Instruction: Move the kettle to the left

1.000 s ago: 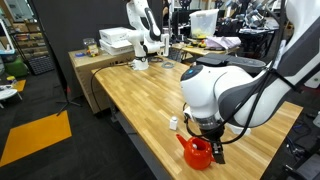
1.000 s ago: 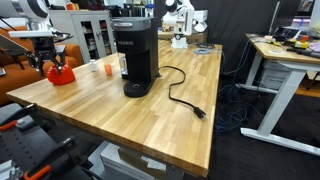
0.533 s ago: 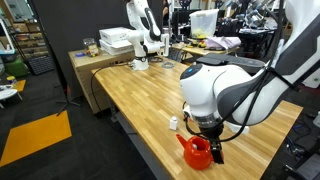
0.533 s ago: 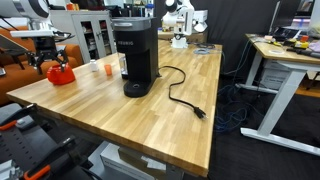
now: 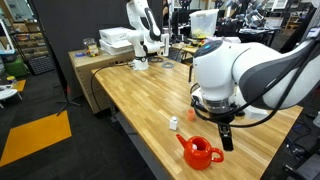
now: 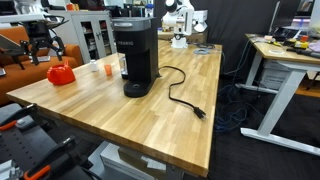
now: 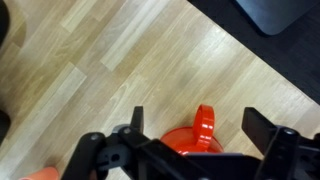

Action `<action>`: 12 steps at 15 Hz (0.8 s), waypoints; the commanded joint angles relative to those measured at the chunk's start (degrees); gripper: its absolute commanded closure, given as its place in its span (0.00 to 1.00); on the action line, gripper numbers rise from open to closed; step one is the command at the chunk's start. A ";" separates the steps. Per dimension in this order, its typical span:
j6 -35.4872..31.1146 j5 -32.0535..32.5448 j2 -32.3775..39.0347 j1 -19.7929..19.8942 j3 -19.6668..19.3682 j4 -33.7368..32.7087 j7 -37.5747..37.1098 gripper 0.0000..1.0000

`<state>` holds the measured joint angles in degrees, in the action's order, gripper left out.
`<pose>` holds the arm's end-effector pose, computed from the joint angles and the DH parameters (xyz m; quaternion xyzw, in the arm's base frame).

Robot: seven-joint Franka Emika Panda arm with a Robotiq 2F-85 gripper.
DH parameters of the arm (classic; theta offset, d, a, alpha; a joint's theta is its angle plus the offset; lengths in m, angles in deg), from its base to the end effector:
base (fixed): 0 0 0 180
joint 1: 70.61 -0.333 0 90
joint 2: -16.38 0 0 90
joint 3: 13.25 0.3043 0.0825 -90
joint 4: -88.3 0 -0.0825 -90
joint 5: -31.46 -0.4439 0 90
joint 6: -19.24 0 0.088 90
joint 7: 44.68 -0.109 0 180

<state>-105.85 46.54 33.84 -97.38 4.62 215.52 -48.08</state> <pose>0.3880 0.3811 0.1599 0.8864 0.4326 -0.1248 0.1075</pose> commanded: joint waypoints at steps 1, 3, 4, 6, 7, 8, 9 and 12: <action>-0.15 -2.55 -9.84 1.47 1.59 7.47 -0.66 0.00; -0.08 -6.54 -15.46 2.24 2.04 11.29 -0.19 0.00; -0.05 -8.40 -17.93 2.54 1.95 13.04 -0.24 0.00; 0.75 -12.09 -22.94 3.37 1.23 16.53 -1.58 0.00; 0.77 -13.34 -25.09 3.99 0.83 18.36 -2.58 0.00; 1.14 -14.34 -27.19 4.78 0.38 20.14 -3.78 0.00; 1.42 -15.04 -29.18 5.60 -0.03 21.88 -4.94 0.00; 2.28 -16.81 -33.68 7.81 -1.32 26.34 -7.51 0.00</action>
<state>-104.19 32.23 4.81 -91.19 3.65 238.07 -53.00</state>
